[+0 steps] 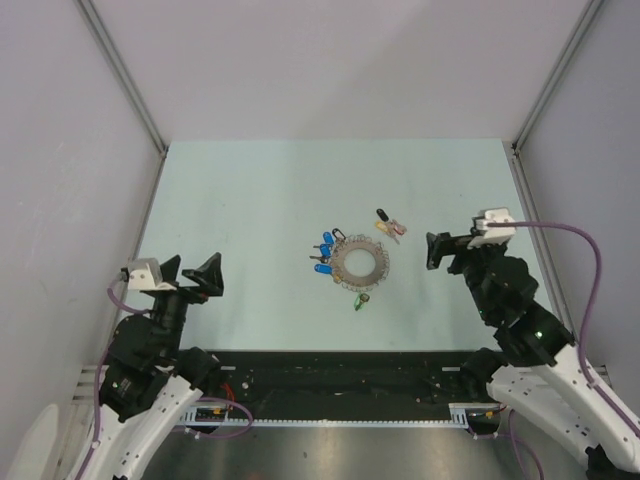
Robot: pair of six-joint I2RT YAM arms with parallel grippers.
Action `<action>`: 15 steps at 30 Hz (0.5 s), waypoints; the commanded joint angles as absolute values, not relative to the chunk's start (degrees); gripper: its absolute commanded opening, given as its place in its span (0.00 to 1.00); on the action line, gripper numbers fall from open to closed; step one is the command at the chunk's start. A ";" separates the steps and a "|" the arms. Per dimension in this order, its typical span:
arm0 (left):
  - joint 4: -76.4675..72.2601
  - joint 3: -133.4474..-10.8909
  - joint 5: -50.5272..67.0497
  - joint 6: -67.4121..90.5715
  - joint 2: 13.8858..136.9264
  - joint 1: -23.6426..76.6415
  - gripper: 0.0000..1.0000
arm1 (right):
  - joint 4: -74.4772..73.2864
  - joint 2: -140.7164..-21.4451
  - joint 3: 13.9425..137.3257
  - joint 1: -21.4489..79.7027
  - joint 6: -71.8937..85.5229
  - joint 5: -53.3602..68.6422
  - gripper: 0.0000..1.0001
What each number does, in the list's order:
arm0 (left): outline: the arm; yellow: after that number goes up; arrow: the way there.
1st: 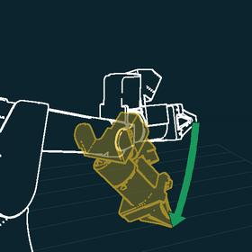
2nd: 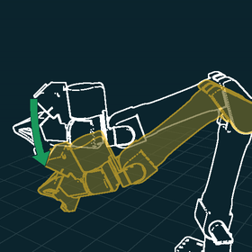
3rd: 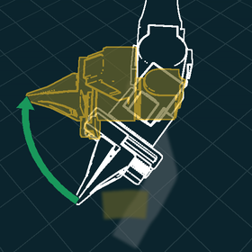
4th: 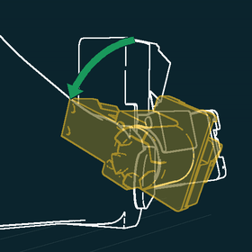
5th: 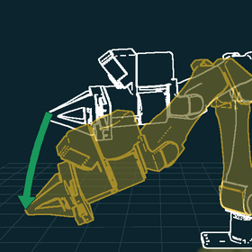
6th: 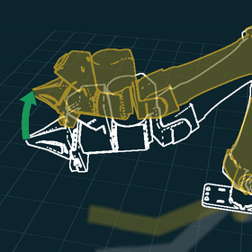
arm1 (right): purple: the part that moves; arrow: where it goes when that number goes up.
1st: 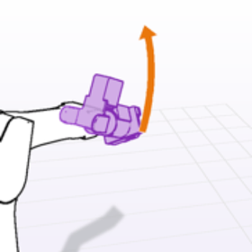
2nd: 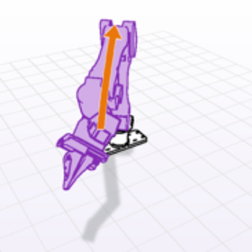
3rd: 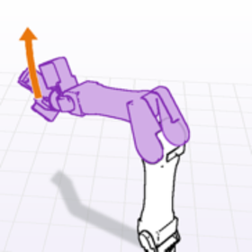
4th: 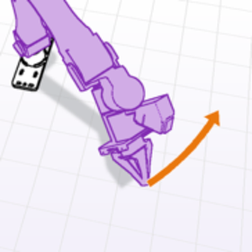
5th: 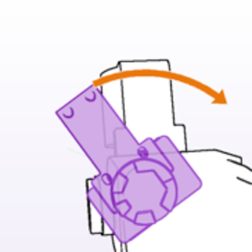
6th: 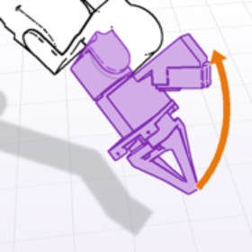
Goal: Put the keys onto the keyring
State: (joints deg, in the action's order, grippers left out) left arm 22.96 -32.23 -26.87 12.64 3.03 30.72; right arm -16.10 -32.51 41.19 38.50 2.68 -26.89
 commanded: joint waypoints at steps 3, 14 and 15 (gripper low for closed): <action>21.80 -32.43 -28.48 14.06 0.09 30.32 1.00 | -23.02 -20.93 44.82 38.41 0.18 -38.84 1.00; 21.71 -32.35 -30.58 13.18 0.17 30.23 1.00 | -21.28 -8.10 39.56 38.41 -6.15 -40.17 1.00; 21.62 -32.26 -30.93 13.10 0.18 30.15 1.00 | -20.40 -7.65 39.20 38.23 -6.50 -39.03 1.00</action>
